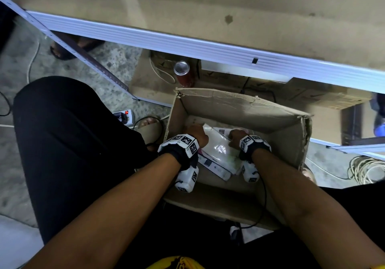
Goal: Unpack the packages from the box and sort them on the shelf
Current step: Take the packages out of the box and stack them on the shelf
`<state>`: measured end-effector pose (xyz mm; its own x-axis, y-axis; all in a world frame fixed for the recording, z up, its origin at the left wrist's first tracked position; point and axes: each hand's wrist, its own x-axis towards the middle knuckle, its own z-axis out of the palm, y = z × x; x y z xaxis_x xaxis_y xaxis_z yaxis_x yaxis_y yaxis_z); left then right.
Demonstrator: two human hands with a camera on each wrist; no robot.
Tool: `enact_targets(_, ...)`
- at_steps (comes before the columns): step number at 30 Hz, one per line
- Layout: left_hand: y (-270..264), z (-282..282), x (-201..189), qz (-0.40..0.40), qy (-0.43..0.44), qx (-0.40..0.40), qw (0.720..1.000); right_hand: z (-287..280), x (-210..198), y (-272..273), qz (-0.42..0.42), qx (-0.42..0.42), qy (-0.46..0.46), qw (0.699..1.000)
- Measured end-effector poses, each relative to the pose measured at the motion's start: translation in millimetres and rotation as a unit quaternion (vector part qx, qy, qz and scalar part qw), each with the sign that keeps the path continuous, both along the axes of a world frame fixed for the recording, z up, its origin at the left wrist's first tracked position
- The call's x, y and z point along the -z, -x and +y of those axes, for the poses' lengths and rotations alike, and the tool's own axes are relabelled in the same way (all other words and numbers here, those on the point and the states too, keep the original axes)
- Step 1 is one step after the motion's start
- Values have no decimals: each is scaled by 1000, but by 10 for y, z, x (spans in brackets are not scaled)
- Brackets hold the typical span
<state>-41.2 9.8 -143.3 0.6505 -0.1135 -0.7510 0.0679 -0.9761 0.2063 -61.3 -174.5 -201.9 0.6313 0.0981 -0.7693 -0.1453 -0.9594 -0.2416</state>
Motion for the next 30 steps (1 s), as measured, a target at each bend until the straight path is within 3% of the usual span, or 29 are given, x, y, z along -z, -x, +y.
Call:
enact_targets(10,-145,-56,258,-14,-15,31,999,-318,-118,245,28,27,33,999)
enact_targets(16,-31,-32,501,50,-131,134,981,-418,-369,341,-33,66,55,996)
enact_targets(18,-14,-6,589,69,-116,185,973,-367,-464,319,-53,66,70,994)
enact_targets(23,43,6,750,8,-34,276,960,-269,-640,419,-55,110,103,987)
enact_targets(30,70,-156,871,-107,-77,343,930,-257,-782,524,-1,140,120,983)
